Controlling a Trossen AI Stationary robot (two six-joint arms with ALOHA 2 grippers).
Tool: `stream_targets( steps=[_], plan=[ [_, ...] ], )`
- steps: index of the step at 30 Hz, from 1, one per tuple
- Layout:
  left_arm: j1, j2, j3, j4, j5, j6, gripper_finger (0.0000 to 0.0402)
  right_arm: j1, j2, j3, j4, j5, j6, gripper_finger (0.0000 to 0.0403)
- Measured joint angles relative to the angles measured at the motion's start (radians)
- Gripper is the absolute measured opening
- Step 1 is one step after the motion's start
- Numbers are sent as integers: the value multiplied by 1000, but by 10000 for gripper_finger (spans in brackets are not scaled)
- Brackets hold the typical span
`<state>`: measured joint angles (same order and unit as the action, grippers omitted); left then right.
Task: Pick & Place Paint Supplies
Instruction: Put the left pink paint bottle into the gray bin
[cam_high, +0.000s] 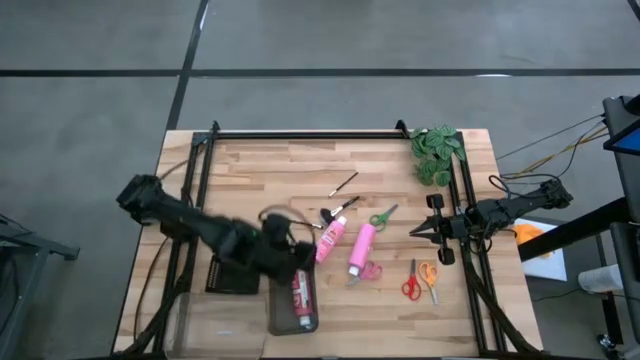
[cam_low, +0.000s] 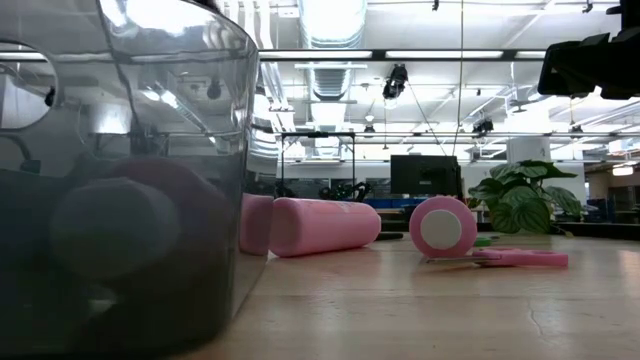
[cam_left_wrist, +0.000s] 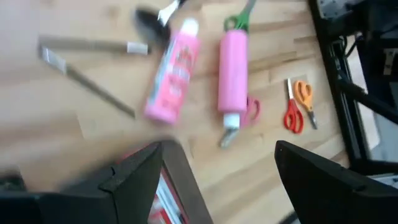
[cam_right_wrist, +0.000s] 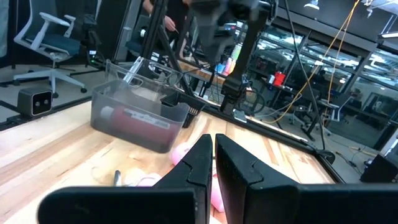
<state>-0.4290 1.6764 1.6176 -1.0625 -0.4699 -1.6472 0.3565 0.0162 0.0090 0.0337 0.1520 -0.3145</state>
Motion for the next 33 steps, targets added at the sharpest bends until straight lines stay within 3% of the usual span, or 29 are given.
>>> stream_targets(
  steps=[7,11,21,33],
  plan=[
    [214,-59,0,102,34,442,314,0,0,0,0,0,0,15],
    [284,-31,0,154,102,593,314,0,0,0,0,0,0,15],
    [311,117,0,198,185,725,314,0,-1,0,0,0,0,15],
    [312,325,-1,278,285,709,314,0,-1,0,0,0,0,15]
  ],
)
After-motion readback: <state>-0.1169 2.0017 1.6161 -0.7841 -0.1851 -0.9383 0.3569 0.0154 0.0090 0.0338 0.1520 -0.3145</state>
